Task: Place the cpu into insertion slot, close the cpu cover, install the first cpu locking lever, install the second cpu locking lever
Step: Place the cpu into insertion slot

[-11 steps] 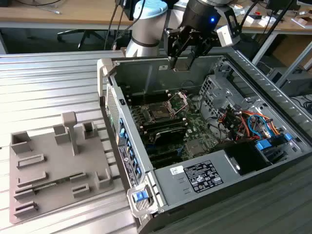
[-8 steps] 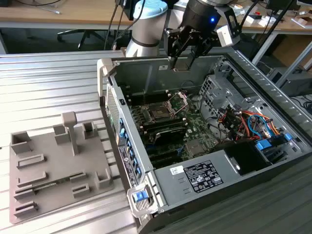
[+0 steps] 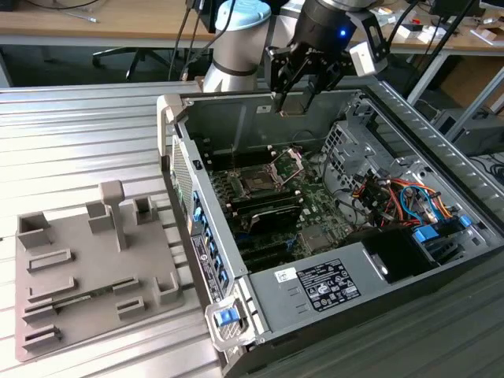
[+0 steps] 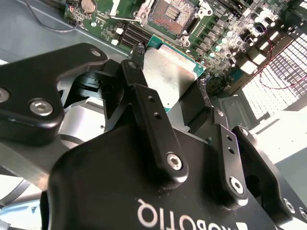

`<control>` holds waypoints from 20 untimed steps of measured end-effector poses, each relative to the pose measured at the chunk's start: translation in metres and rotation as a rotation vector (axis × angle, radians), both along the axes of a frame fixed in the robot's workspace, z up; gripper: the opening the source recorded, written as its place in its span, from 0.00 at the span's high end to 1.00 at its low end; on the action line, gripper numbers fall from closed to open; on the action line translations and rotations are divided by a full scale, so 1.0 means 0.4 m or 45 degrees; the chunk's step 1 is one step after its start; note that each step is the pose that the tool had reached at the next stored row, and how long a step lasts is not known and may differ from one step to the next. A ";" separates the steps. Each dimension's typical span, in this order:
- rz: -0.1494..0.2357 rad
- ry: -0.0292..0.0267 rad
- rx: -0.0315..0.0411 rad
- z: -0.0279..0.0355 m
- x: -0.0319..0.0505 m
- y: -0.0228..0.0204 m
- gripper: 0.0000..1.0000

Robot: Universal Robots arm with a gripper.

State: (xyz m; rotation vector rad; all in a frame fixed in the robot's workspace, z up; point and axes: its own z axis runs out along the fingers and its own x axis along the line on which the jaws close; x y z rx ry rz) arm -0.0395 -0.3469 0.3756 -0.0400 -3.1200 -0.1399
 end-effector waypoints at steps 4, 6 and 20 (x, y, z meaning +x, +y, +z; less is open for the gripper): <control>0.000 0.0000 0.0000 -0.002 0.000 0.000 0.45; 0.000 -0.0001 0.0002 -0.004 0.000 0.000 0.45; 0.000 0.0000 0.0000 -0.017 -0.004 0.000 0.45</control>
